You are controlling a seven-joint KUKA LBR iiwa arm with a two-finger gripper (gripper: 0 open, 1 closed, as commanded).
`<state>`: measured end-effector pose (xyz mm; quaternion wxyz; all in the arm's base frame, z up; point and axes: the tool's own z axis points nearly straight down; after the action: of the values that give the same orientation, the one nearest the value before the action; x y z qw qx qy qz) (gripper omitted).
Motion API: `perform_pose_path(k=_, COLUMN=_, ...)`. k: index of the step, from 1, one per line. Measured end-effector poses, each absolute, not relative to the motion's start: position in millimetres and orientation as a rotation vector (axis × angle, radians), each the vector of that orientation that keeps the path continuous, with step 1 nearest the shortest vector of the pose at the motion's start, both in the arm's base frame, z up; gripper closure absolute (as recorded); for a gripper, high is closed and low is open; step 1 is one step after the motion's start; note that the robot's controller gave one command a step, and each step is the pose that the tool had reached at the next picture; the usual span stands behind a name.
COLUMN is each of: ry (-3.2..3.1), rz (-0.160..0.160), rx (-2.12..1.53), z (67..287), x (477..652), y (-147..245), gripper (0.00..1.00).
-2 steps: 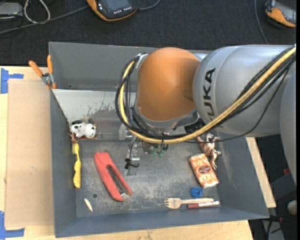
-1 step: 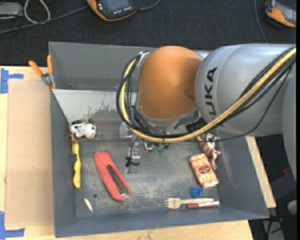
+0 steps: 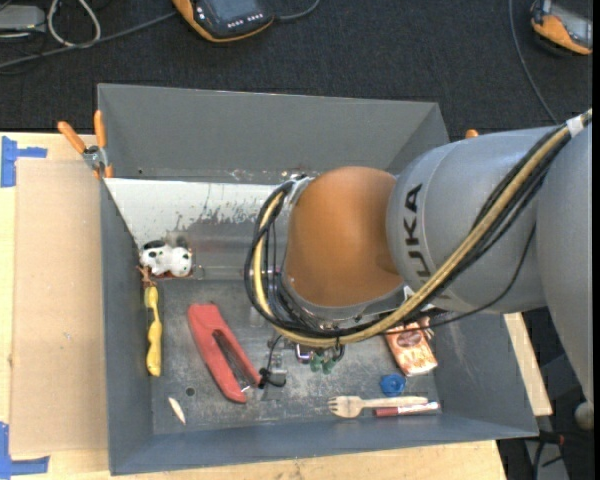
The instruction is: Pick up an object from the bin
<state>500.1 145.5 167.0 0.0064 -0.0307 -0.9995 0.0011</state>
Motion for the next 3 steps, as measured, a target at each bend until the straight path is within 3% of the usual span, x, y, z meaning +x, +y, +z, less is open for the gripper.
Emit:
perform_pose_path(k=1, ry=-3.138, rz=-0.002, rx=0.228, z=138, x=500.4, y=148, gripper=0.00)
perform_pose_path(k=2, ry=-3.118, rz=0.000, rx=0.300, z=125, x=483.0, y=113, gripper=0.00)
perform_pose_path(k=3, ry=-3.128, rz=0.000, rx=-0.005, z=85, x=520.5, y=124, gripper=1.00)
